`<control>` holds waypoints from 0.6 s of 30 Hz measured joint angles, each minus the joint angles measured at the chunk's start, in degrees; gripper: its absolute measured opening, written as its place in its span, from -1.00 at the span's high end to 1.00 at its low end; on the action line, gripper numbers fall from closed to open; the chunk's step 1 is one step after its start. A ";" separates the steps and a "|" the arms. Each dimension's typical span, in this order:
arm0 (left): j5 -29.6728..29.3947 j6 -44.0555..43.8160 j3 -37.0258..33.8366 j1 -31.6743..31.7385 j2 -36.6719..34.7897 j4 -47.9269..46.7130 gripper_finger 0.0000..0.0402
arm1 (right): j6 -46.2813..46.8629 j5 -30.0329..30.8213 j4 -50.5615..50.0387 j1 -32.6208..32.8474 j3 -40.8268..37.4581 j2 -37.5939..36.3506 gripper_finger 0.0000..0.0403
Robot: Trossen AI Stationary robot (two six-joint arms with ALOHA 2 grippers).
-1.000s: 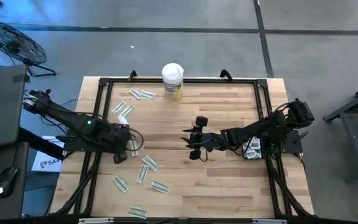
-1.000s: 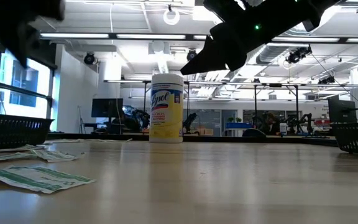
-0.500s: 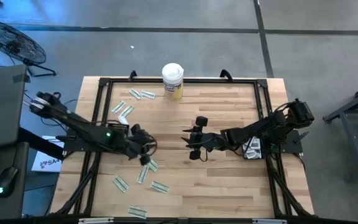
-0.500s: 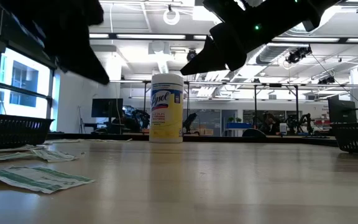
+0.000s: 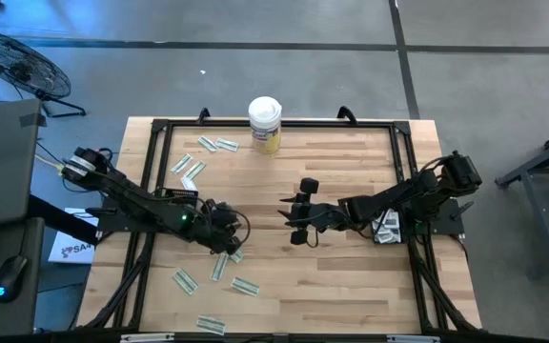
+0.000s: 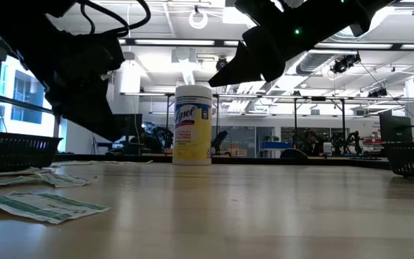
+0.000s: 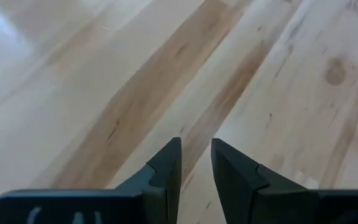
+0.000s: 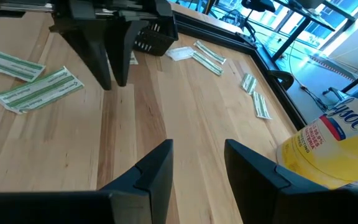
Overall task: Pick & Place First Aid Supplies
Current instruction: Put the bandage into the left black basket
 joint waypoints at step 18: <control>13.38 17.97 0.04 -6.39 4.40 4.46 0.58 | 0.04 -0.02 0.02 0.00 0.00 0.00 0.32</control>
